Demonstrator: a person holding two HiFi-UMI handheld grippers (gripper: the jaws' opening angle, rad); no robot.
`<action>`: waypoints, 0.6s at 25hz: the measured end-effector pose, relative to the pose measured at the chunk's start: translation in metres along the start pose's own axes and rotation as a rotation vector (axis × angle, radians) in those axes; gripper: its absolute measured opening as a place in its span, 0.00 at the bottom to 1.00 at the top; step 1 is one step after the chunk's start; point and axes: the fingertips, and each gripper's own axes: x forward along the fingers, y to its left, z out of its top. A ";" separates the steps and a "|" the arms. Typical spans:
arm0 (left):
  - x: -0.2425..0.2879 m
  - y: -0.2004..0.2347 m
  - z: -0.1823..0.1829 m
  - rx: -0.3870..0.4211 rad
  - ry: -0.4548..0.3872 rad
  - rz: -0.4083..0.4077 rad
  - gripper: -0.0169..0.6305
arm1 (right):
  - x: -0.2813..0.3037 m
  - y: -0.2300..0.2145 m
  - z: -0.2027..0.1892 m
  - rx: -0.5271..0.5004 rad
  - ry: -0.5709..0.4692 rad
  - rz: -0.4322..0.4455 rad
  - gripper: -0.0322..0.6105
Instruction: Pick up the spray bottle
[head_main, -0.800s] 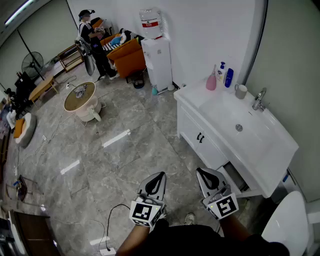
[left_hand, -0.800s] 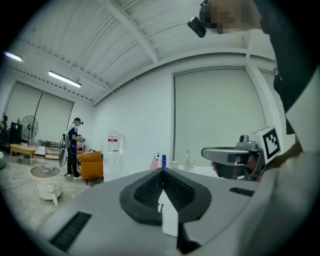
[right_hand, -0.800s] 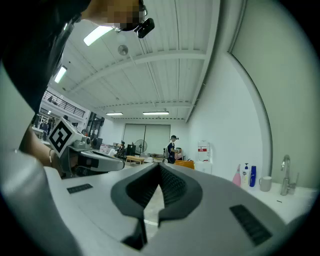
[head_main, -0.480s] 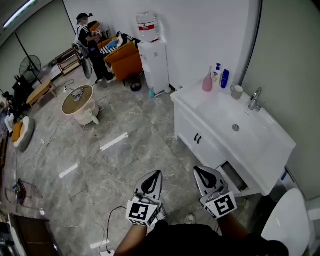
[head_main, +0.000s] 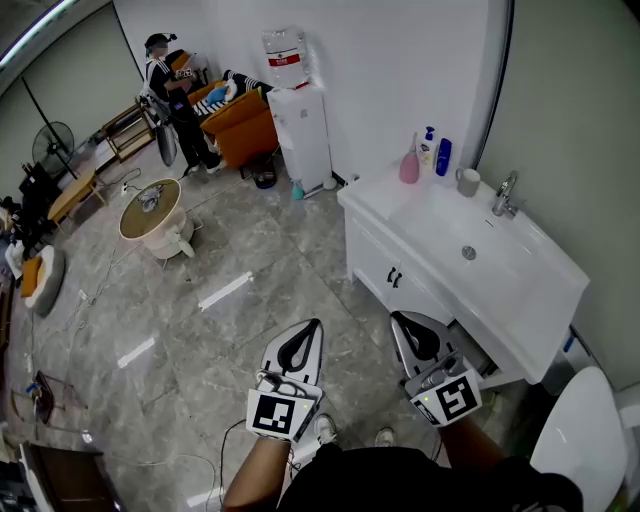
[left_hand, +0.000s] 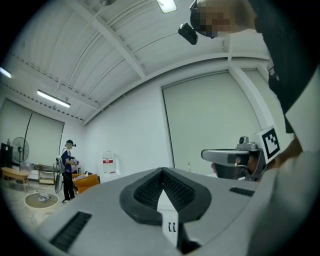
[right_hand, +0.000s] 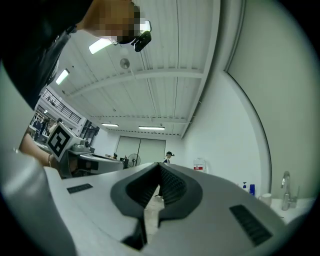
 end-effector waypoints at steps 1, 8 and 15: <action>0.002 0.001 0.003 0.005 -0.004 0.005 0.02 | 0.002 -0.002 0.001 -0.009 0.002 -0.009 0.05; 0.003 0.023 0.006 -0.011 -0.003 0.036 0.08 | 0.020 0.001 0.001 -0.019 0.012 0.002 0.25; -0.002 0.038 0.000 -0.029 0.003 0.024 0.09 | 0.032 -0.007 0.001 -0.014 -0.007 -0.098 0.73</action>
